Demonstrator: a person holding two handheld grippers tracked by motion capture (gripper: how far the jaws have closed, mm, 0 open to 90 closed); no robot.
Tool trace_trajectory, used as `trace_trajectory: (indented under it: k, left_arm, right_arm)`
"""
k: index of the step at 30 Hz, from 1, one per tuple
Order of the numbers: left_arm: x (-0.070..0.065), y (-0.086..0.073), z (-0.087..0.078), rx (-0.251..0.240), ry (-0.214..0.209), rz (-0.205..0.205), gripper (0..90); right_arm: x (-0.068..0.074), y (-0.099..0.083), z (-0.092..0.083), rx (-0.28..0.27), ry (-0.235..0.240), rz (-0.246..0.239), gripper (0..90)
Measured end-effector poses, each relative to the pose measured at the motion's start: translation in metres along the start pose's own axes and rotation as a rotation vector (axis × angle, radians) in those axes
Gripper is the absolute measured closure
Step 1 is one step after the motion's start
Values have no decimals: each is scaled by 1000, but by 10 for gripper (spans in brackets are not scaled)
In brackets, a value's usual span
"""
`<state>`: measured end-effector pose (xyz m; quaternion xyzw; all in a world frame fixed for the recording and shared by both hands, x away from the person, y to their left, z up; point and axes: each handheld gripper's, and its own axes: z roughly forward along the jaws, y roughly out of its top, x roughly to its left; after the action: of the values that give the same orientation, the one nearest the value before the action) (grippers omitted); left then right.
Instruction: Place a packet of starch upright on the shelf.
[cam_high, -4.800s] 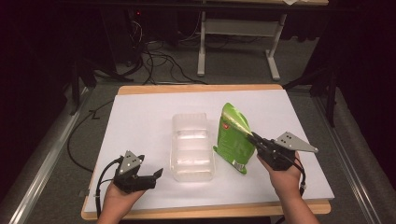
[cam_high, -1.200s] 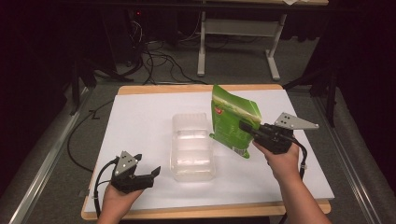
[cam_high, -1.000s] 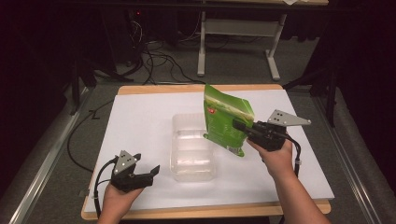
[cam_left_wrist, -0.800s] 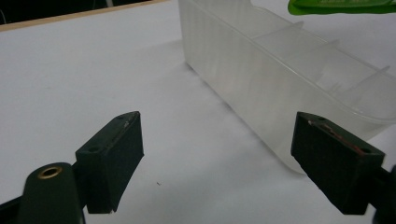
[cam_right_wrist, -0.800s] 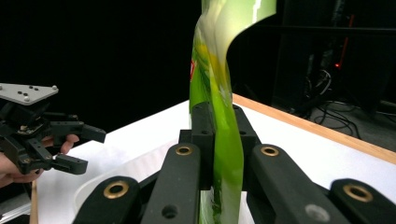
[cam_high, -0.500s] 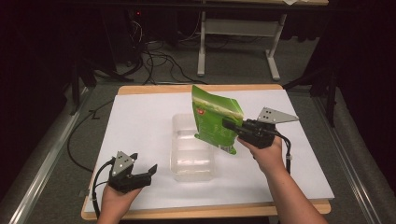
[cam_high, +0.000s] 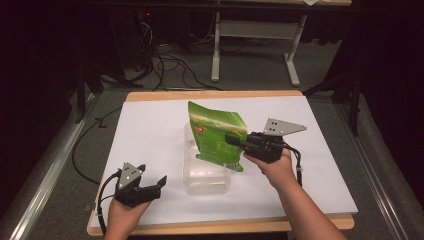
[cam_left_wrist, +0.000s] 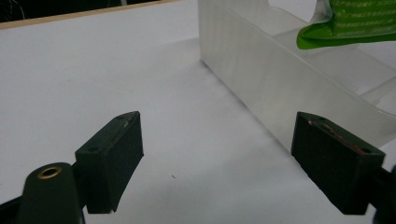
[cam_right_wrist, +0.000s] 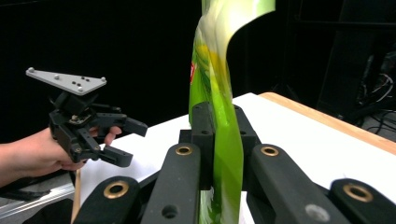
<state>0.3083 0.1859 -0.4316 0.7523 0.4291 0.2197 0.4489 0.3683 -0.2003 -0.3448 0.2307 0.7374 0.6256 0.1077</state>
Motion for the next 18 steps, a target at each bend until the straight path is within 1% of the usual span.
trace_trajectory:
  k: [4,5,8,9,16,18]
  left_arm:
    - [0,-1,-3,2,0,6,173]
    - [-1,-1,-4,0,5,5,173]
    - [-1,-2,-6,1,6,4,173]
    - [0,-3,-8,-1,16,2,173]
    - [4,-7,-15,-3,39,-19,173]
    - [4,-8,-19,-3,47,-15,173]
  right_arm:
    - [3,0,6,11,26,-6,851]
    - [3,0,7,16,32,-11,850]
    - [3,-1,10,23,55,-5,850]
    - [2,-2,14,30,73,-8,850]
    - [4,-6,24,63,99,-15,850]
    - [4,-8,30,73,119,-11,850]
